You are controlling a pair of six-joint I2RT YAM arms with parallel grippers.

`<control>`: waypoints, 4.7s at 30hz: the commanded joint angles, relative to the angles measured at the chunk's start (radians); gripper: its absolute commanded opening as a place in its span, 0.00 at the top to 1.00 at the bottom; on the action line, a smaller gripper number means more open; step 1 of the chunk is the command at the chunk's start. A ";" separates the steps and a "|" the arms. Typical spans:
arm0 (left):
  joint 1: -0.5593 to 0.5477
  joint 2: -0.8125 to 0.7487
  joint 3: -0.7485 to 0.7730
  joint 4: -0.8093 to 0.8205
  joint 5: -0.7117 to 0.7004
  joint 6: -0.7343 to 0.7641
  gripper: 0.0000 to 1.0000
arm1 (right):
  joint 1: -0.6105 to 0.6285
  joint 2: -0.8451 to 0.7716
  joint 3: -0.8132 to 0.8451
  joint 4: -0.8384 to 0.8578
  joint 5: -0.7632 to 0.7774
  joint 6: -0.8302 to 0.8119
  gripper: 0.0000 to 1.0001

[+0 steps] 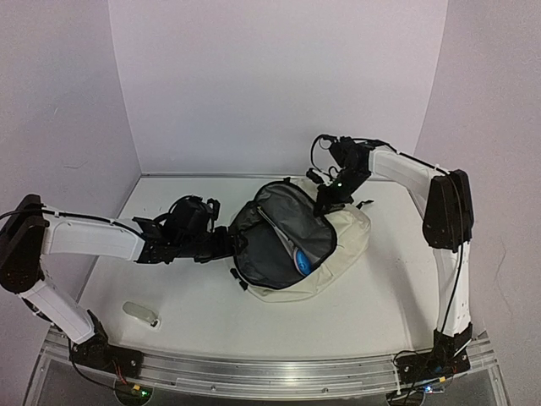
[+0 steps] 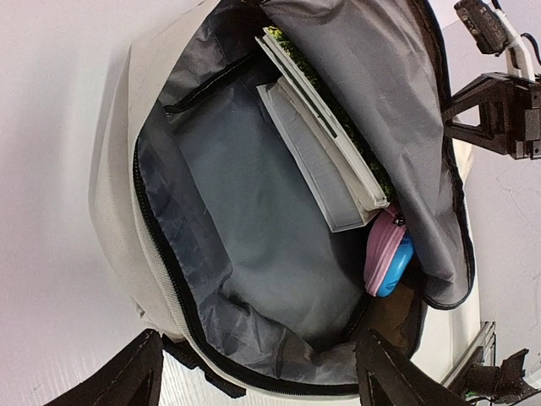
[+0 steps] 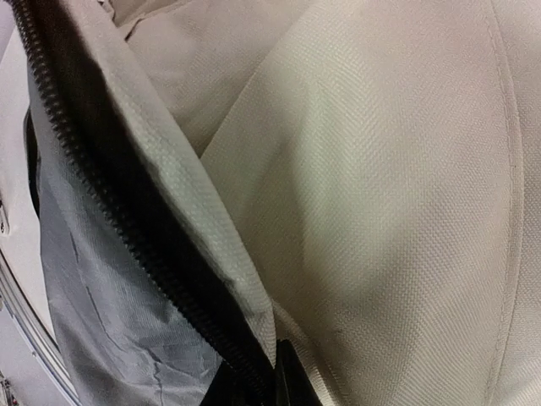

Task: Pack the student bag
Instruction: Adjust the student bag at the center of the board, then zip the student bag at the center of the board.

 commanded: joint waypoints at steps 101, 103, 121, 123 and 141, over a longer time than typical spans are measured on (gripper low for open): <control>-0.194 0.561 0.828 -0.657 -0.097 0.266 0.66 | -0.132 -0.213 -0.388 0.046 -0.213 0.099 0.43; -0.194 0.567 0.830 -0.665 -0.109 0.262 0.70 | -0.132 -0.209 -0.391 0.048 -0.218 0.100 0.44; -0.192 0.351 0.606 -0.614 -0.209 0.198 1.00 | -0.141 -0.219 -0.370 0.050 -0.093 0.091 1.00; -0.192 0.317 0.565 -0.612 -0.226 0.183 1.00 | -0.152 -0.218 -0.358 0.050 -0.065 0.083 1.00; -0.144 0.154 0.365 -0.411 -0.152 0.141 1.00 | -0.225 -0.120 -0.079 0.027 -0.053 0.067 0.82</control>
